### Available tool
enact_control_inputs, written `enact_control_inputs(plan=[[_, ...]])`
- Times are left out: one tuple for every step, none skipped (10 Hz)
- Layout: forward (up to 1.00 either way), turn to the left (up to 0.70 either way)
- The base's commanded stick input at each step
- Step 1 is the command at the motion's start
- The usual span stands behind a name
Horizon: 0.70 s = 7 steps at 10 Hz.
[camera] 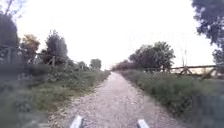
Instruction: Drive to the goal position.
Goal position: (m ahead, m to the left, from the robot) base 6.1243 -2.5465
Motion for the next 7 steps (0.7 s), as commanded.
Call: enact_control_inputs(plan=[[1.0,0.0],[1.0,0.21],[1.0,0.4],[1.0,0.4],[1.0,0.4],[1.0,0.4],[1.0,0.4]])
